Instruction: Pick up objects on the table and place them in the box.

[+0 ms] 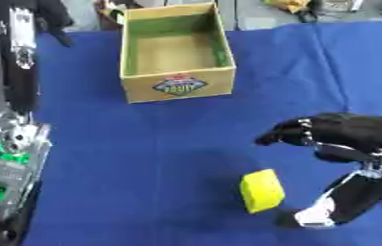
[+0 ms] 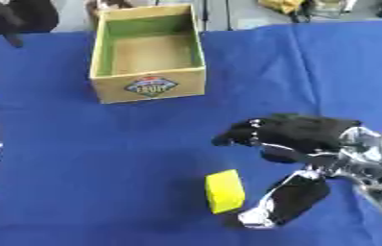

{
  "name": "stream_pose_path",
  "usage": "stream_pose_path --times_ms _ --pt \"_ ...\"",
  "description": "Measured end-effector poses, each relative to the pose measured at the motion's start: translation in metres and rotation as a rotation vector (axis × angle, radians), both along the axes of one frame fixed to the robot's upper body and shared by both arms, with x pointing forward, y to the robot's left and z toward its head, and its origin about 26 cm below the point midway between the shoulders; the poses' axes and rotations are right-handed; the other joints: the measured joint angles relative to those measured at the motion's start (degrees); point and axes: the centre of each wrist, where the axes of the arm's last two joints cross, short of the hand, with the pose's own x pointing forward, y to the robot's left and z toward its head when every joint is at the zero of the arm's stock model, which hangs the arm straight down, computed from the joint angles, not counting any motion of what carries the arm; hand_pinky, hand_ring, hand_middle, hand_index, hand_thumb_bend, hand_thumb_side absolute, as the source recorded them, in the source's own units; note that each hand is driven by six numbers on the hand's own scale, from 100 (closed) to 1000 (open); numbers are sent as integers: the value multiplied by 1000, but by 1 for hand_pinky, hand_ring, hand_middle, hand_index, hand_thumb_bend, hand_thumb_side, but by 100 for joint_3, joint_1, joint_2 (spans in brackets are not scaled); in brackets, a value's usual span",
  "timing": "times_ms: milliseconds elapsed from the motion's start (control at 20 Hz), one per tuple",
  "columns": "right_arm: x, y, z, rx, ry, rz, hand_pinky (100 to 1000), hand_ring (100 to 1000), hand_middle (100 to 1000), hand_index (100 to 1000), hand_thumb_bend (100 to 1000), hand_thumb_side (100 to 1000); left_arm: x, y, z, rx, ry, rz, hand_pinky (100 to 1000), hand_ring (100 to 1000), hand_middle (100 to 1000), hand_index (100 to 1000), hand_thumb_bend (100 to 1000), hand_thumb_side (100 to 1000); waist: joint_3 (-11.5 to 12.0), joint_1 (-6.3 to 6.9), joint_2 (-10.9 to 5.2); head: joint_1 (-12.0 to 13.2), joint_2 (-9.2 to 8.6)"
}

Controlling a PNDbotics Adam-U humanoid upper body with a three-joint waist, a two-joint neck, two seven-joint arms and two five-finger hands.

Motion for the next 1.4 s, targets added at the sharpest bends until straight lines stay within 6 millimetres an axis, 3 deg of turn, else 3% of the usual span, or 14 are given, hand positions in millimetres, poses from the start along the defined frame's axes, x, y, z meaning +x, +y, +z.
stream_pose_path --times_ms 500,1400 --pt "0 0 0 -8 -14 -12 840 876 843 965 533 702 0 0 0 0 0 0 325 470 452 716 100 876 22 2 19 -25 -9" --pt "-3 5 -14 -149 38 -100 835 877 833 952 468 629 0 -1 0 -2 4 -2 322 467 449 714 100 874 140 20 123 -215 -199"
